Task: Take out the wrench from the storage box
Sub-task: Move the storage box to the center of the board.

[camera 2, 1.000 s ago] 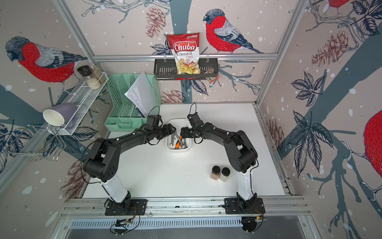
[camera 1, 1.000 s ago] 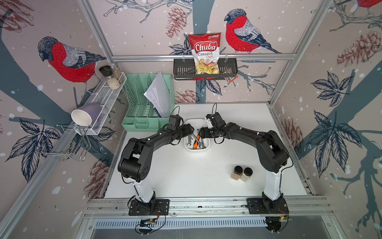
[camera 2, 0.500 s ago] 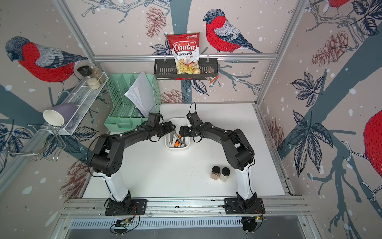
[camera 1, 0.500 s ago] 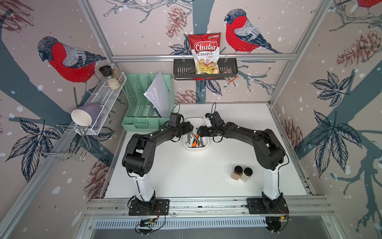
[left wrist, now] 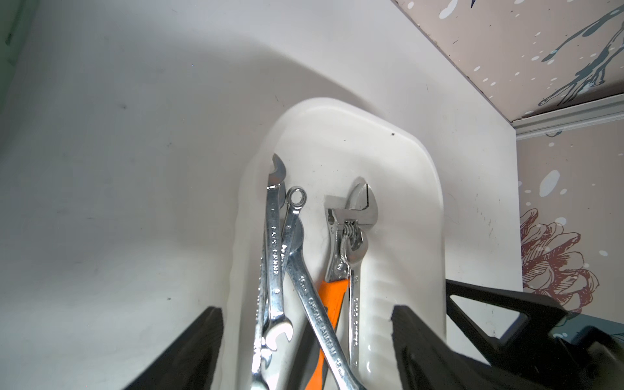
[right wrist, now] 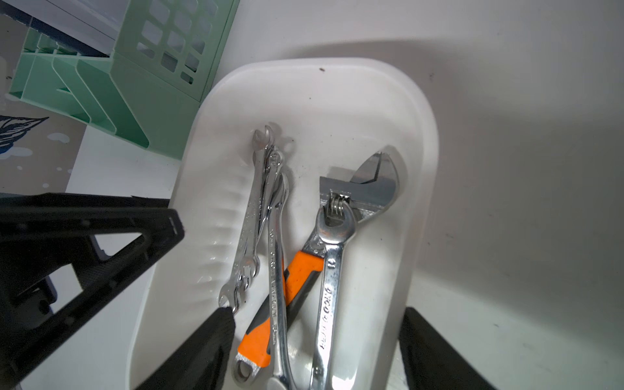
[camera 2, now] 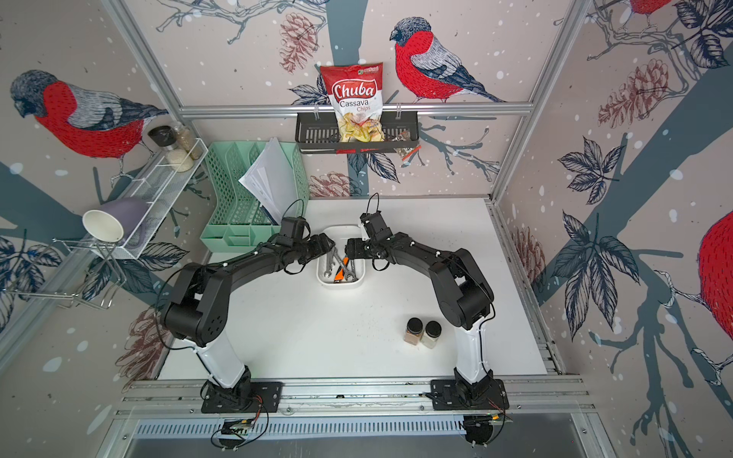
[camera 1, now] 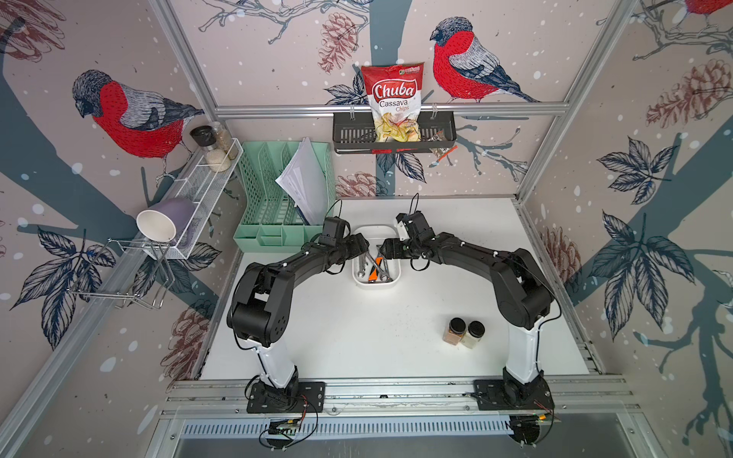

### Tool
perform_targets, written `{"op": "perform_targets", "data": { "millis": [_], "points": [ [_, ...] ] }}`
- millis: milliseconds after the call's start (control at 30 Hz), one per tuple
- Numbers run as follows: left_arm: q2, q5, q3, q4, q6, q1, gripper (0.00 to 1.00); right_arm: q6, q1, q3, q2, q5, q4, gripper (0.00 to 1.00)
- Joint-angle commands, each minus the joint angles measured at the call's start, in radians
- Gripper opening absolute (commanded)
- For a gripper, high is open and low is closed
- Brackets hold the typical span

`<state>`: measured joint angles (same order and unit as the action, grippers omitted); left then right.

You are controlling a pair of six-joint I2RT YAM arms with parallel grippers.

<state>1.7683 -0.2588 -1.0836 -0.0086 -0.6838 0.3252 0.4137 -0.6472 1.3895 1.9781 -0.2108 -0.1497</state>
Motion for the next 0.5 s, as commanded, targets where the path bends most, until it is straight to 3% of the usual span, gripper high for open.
{"op": "perform_targets", "data": {
  "millis": [0,233,467],
  "points": [
    [-0.033,0.006,0.023,0.002,-0.015,0.000,0.82,-0.018,0.000,-0.009,-0.021,0.001,0.049,0.81],
    [-0.076,0.023,0.057,0.005,-0.007,-0.002,0.83,-0.024,-0.013,0.050,0.016,-0.006,0.027,0.81],
    [-0.034,0.018,0.027,0.003,0.002,-0.004,0.83,-0.016,-0.036,0.063,0.031,-0.016,0.033,0.81]
  ]
}}
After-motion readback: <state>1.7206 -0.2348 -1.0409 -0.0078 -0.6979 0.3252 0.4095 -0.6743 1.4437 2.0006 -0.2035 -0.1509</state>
